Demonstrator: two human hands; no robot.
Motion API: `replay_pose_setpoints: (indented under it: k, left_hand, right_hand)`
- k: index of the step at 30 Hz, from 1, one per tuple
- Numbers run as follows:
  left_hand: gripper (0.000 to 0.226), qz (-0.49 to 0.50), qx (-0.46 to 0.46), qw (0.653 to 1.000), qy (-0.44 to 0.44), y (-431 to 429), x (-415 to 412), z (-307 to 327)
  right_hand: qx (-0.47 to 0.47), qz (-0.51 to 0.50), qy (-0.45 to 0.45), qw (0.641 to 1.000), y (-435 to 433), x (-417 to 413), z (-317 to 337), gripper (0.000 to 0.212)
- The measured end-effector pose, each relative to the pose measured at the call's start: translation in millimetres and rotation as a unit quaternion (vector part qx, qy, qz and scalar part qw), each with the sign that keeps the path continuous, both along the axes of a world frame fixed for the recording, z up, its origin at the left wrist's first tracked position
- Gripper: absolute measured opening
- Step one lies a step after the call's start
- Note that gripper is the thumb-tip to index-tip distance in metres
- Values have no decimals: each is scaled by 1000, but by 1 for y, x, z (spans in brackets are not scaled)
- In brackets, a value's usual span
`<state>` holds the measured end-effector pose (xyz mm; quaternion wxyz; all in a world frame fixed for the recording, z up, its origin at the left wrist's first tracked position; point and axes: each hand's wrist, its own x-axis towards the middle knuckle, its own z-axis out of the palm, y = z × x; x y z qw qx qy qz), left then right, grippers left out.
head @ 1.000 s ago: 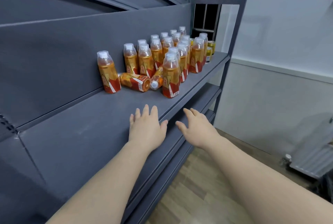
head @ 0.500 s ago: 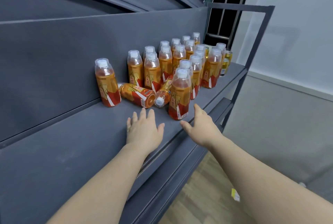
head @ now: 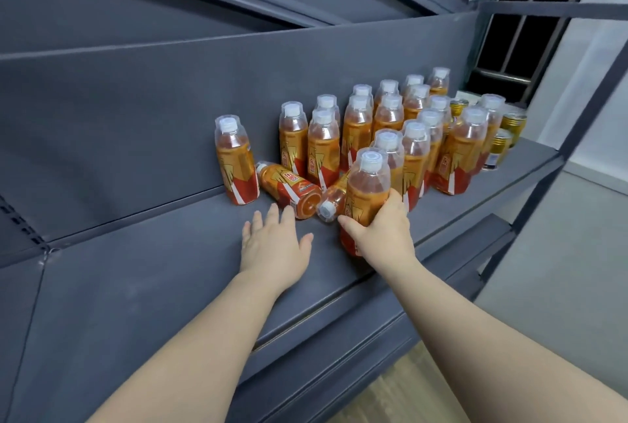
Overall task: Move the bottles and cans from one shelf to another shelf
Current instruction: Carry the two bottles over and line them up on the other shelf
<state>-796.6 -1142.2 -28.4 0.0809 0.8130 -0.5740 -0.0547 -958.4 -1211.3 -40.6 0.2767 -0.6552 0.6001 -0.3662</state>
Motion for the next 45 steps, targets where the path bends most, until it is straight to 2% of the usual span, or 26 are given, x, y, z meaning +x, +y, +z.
replay_pose_setpoints:
  k: [8, 17, 25, 30, 35, 45]
  left_hand:
    - [69, 27, 4, 1000, 1, -6, 7, -8]
    - [67, 43, -21, 999, -4, -13, 43, -8]
    - [67, 104, -38, 994, 24, -12, 92, -14]
    - [69, 137, -61, 986, 76, -27, 109, -17]
    - [73, 153, -121, 969, 153, -54, 113, -12]
    - [97, 205, -224, 900, 312, -99, 122, 1]
  right_hand:
    - [-29, 12, -42, 999, -4, 4, -5, 72]
    - [-30, 136, -54, 989, 8, 57, -8, 69]
    - [-33, 180, -67, 981, -4, 101, -6, 73]
    - [-46, 160, -43, 985, -8, 108, -14, 73]
    - [-50, 148, -21, 988, -10, 106, -18, 74]
    - [-45, 138, -7, 989, -12, 108, -21, 71]
